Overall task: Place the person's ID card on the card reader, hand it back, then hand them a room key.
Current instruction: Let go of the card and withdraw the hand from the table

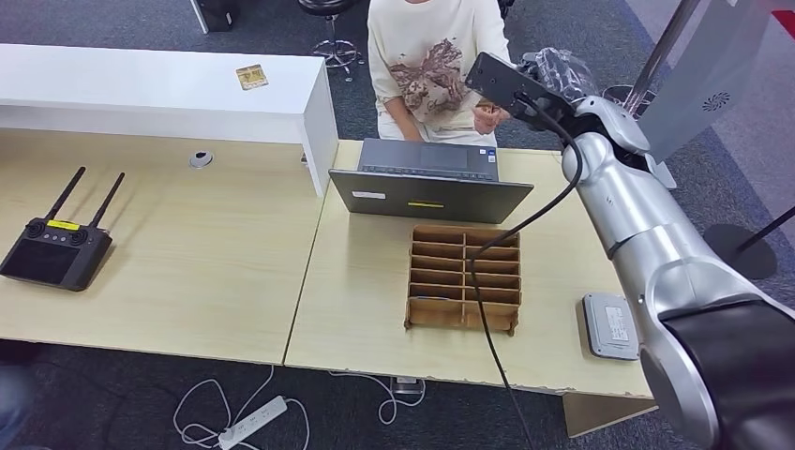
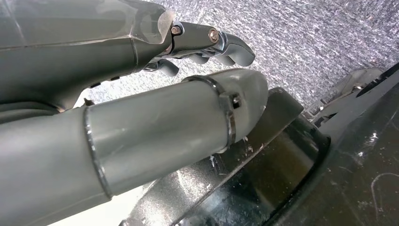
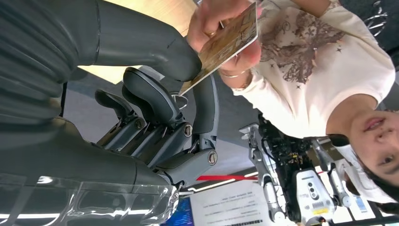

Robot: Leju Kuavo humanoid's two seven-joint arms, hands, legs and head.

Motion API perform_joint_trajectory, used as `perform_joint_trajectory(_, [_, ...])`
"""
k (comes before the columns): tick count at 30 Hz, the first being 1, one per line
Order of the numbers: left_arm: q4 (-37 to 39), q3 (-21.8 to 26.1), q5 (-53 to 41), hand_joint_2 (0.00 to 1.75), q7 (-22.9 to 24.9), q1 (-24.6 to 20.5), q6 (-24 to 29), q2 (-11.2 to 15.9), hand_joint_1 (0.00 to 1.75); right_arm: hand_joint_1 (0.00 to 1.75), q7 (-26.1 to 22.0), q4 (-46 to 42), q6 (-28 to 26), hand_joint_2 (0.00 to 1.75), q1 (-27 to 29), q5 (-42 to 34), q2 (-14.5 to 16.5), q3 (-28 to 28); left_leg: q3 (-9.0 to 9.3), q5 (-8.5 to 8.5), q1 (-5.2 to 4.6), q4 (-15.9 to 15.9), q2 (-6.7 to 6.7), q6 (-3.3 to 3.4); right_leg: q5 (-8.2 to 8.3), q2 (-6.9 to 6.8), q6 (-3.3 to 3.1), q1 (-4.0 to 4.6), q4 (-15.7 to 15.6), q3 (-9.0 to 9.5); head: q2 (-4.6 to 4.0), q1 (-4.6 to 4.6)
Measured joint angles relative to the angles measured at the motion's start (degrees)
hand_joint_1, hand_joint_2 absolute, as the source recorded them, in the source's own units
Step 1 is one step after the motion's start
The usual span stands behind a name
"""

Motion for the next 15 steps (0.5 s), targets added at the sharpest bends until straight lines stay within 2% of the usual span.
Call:
perform_joint_trajectory(9, [0.0,0.0,-0.1,0.0,0.0,-0.1,-0.4,-0.4,0.0,1.73,0.1,1.6,-0.6,1.75,-0.2,1.0,0.0,0.0,0.0,0.0,0.01,0.0,0.05,0.0,0.0,0.01,0.0,0.01,0.0,0.0,0.0,0.01])
perform_joint_trajectory(10, [0.0,0.0,-0.1,0.0,0.0,0.0,-0.5,-0.5,0.0,1.59,0.1,1.7,-0.6,1.75,-0.2,1.2,0.0,0.0,0.0,0.0,0.01,0.0,0.05,0.0,0.0,0.02,0.0,0.01,0.0,0.0,0.0,0.02])
perform_joint_trajectory(12, [0.0,0.0,-0.1,0.0,0.0,-0.1,-0.7,-0.7,0.0,1.01,0.1,1.9,-0.6,1.75,-0.3,1.5,0.0,0.0,0.0,0.0,0.01,0.0,0.06,0.0,0.01,0.02,0.0,0.01,0.0,-0.01,0.0,0.01])
perform_joint_trajectory(13, [0.0,0.0,-0.1,0.0,0.0,0.0,-0.7,-0.7,0.0,0.58,0.1,2.0,-0.6,1.75,-0.3,1.7,0.0,0.0,0.0,0.0,0.01,0.0,0.06,0.0,0.01,0.03,0.0,0.01,0.0,-0.01,0.0,0.01])
perform_joint_trajectory(14, [0.0,0.0,-0.2,0.0,0.0,0.0,-0.7,-0.7,0.0,0.29,0.2,2.1,-0.6,1.75,-0.3,1.9,0.0,0.0,0.0,0.0,0.0,0.0,0.07,0.0,0.01,0.03,0.0,0.01,0.0,-0.01,0.0,0.01])
perform_joint_trajectory(15, [0.0,0.0,-0.2,0.0,0.0,0.0,-0.7,-0.8,0.0,0.14,0.3,2.2,-0.6,1.75,-0.3,2.1,0.0,0.0,0.0,0.0,0.0,0.0,0.07,0.0,0.01,0.03,0.0,0.01,0.0,-0.01,0.0,0.01])
